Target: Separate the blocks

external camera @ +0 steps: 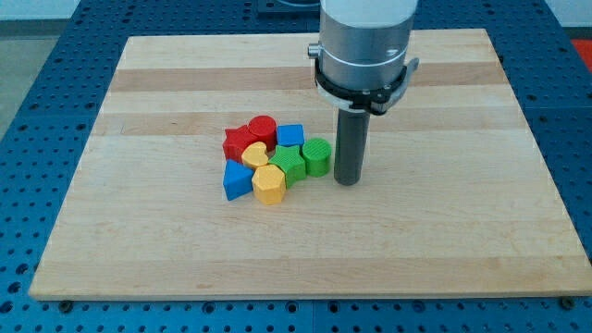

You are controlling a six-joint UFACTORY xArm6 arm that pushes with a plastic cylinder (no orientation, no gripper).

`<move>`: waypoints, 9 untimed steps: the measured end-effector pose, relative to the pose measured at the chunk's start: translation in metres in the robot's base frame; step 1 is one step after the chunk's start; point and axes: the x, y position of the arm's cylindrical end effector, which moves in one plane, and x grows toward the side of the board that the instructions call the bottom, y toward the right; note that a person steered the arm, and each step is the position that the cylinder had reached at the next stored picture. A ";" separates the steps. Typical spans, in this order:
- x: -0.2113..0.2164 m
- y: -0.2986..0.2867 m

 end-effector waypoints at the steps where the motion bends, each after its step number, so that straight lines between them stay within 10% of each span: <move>1: -0.005 -0.023; 9: -0.026 -0.160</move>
